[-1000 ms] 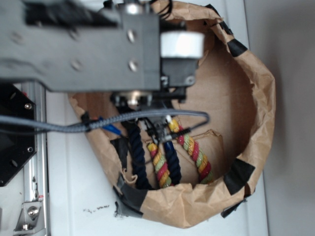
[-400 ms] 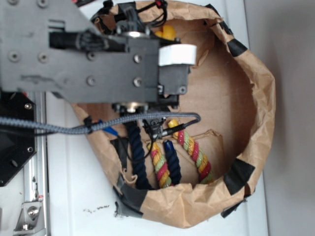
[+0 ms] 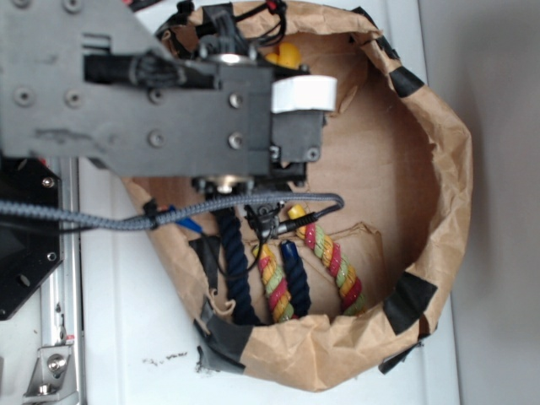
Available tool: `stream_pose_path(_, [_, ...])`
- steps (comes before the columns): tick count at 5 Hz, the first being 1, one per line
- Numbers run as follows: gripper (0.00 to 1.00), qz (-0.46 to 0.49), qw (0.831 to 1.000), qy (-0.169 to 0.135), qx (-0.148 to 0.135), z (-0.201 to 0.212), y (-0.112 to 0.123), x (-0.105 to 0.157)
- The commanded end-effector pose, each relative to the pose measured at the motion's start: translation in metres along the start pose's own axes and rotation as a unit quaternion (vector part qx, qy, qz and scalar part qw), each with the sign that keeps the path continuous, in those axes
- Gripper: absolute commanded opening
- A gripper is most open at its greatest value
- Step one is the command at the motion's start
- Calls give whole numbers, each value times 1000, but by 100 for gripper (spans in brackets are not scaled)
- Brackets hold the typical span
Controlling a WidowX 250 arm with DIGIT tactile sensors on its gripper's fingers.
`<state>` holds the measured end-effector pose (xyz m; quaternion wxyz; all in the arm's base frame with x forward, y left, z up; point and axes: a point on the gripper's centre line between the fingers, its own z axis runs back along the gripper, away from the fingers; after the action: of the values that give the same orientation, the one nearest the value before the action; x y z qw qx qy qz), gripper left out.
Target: Grab the silver keys.
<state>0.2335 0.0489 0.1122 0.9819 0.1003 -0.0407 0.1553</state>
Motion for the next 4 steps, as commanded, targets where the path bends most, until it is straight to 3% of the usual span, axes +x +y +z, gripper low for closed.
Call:
stream_pose_path(1, [100,-53,999,-3,1,-36,-5,-6])
stream_pose_path(4, [100,-54,998,8,4,-51,11,-7])
